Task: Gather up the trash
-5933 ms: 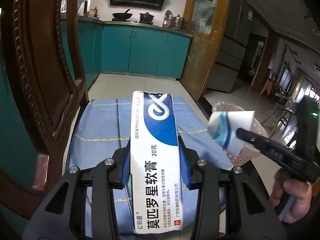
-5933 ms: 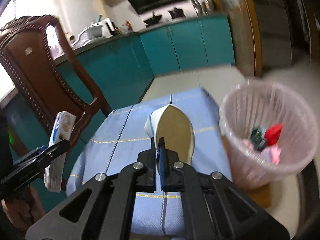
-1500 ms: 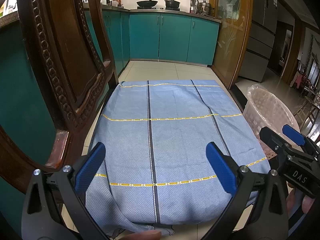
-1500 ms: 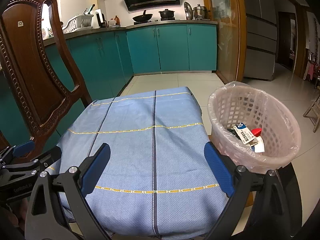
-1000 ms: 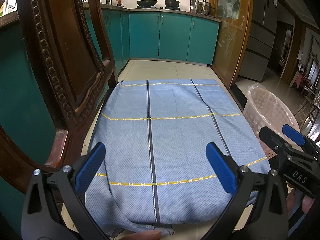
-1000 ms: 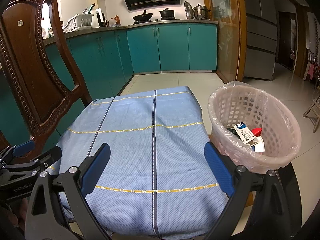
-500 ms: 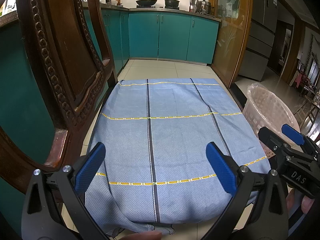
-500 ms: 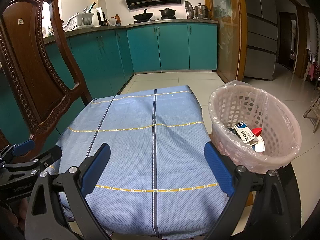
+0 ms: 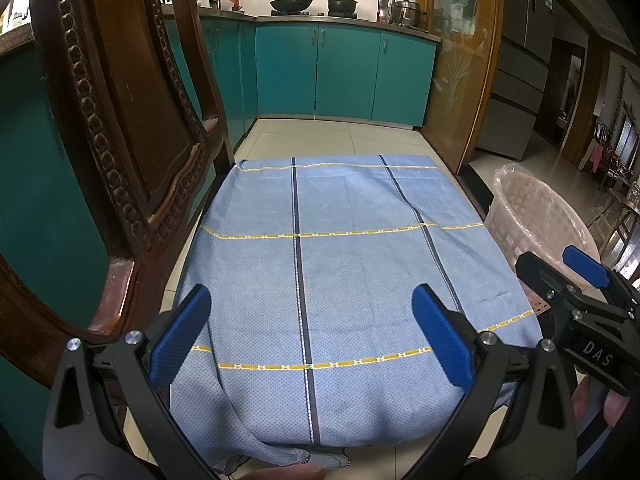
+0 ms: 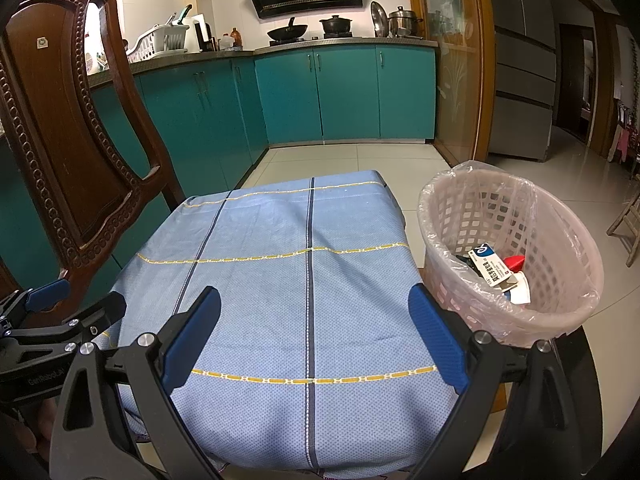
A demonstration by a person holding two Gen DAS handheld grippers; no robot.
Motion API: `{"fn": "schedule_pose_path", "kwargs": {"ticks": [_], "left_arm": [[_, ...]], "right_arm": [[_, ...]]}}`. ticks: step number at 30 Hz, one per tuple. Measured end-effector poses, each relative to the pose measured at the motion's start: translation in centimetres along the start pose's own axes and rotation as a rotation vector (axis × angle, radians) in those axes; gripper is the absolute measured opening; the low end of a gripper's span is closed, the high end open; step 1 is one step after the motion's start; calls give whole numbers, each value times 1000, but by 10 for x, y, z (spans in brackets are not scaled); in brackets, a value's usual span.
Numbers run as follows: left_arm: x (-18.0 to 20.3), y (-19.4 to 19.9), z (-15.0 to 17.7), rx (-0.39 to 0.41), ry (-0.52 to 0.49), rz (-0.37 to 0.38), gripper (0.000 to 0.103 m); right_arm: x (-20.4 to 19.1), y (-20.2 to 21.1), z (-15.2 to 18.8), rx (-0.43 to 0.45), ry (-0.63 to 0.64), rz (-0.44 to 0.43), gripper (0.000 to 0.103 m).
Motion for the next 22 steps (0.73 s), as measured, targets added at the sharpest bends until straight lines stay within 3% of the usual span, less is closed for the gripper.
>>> {"fn": "schedule_pose_path", "kwargs": {"ticks": [22], "left_arm": [[-7, -6, 2, -26, 28, 14, 100]], "right_arm": [[-2, -2, 3, -18, 11, -6, 93]]}}
Point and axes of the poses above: each gripper's, at about its wrist camera, not at the fingertips, and y roughly against the way its jaws point, x to its right, z to its underside, the point moved 4 cm from there along -y, roughly the way its jaws point, and after that the axes turned 12 degrees about -y, right-handed, at the moved point
